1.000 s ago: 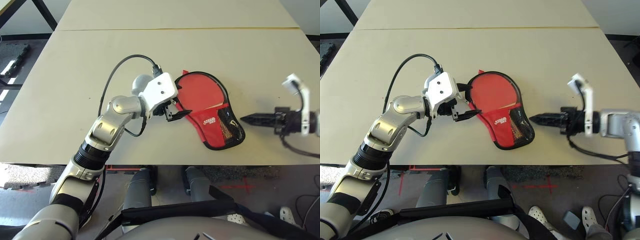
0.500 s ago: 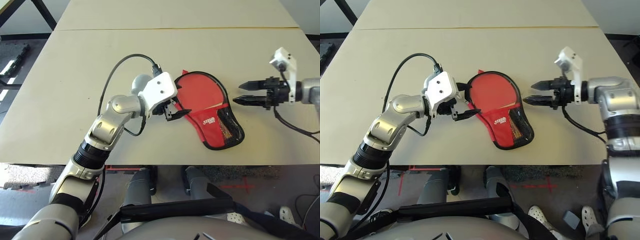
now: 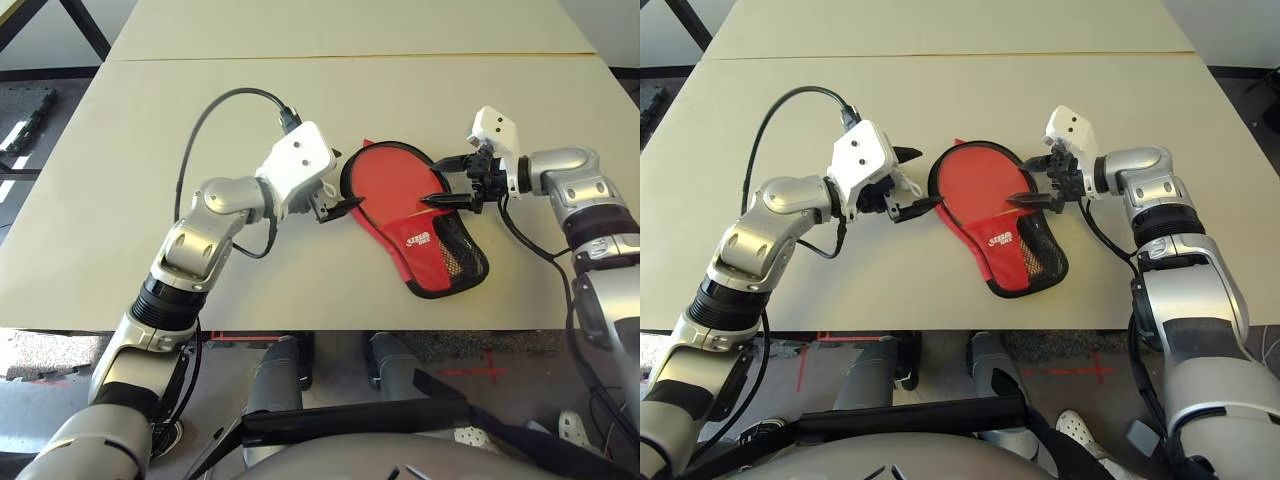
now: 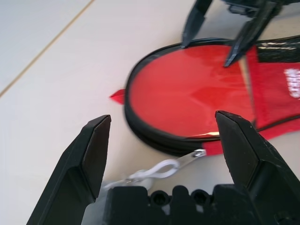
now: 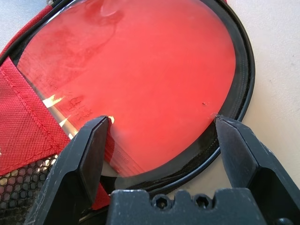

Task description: Store the ping-pong paddle in its case and zip it.

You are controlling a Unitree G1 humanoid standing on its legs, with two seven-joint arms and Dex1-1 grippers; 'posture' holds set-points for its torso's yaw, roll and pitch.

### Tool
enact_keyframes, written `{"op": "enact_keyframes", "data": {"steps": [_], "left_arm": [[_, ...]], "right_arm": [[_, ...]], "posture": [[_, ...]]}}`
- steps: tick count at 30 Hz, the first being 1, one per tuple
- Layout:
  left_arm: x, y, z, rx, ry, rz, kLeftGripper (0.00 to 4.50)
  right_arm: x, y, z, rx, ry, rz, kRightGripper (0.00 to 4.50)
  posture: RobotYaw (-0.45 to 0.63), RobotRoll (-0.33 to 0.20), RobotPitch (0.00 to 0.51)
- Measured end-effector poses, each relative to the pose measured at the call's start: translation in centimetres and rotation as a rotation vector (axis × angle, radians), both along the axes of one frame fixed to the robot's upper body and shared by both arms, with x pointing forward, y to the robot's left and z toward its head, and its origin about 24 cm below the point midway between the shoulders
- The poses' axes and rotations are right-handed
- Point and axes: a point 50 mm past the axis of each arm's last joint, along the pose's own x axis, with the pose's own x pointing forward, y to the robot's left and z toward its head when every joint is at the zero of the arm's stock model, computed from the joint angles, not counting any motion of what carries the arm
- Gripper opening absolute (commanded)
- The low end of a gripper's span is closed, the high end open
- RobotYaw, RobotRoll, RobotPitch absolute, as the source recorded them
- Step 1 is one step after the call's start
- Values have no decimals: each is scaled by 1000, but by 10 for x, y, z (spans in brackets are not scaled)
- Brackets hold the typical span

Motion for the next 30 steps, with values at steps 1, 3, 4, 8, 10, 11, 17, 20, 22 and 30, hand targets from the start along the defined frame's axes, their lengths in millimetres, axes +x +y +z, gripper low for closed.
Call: {"op": "enact_keyframes", "data": {"steps": [1, 3, 4, 8, 10, 11, 17, 20, 22, 30], "left_arm": [[2, 3, 2, 12, -6, 12, 4500], [6, 12, 5, 43, -6, 52, 4500], [8, 18, 4, 64, 0, 77, 4500], [14, 37, 0, 108, 43, 159, 4500], [15, 42, -2, 120, 62, 181, 4500], [16, 43, -5, 123, 78, 192, 4500], [17, 45, -13, 143, 147, 225, 4500], [19, 49, -22, 156, 196, 255, 4500], [19, 49, -28, 165, 223, 266, 4500], [22, 50, -39, 179, 270, 313, 4500]], "right_arm": [[0, 0, -1, -2, -2, -1, 4472], [0, 0, -2, -7, -8, -4, 4472], [1, 1, -3, -9, -11, -5, 4472], [0, 0, -4, -18, -13, -9, 4472], [0, 0, -4, -20, -13, -9, 4472], [0, 0, -4, -20, -15, -8, 4472], [0, 0, -4, -21, -21, -3, 4472], [0, 0, -4, -20, -24, -3, 4472], [0, 0, -5, -19, -25, -3, 4472], [-1, -1, -5, -12, -29, -5, 4472]], "posture": [[71, 0, 230], [70, 0, 229], [69, 0, 229], [62, 0, 229], [58, 0, 230], [57, 0, 230], [47, 0, 236], [44, 0, 238], [42, 0, 240], [37, 0, 238]]}}
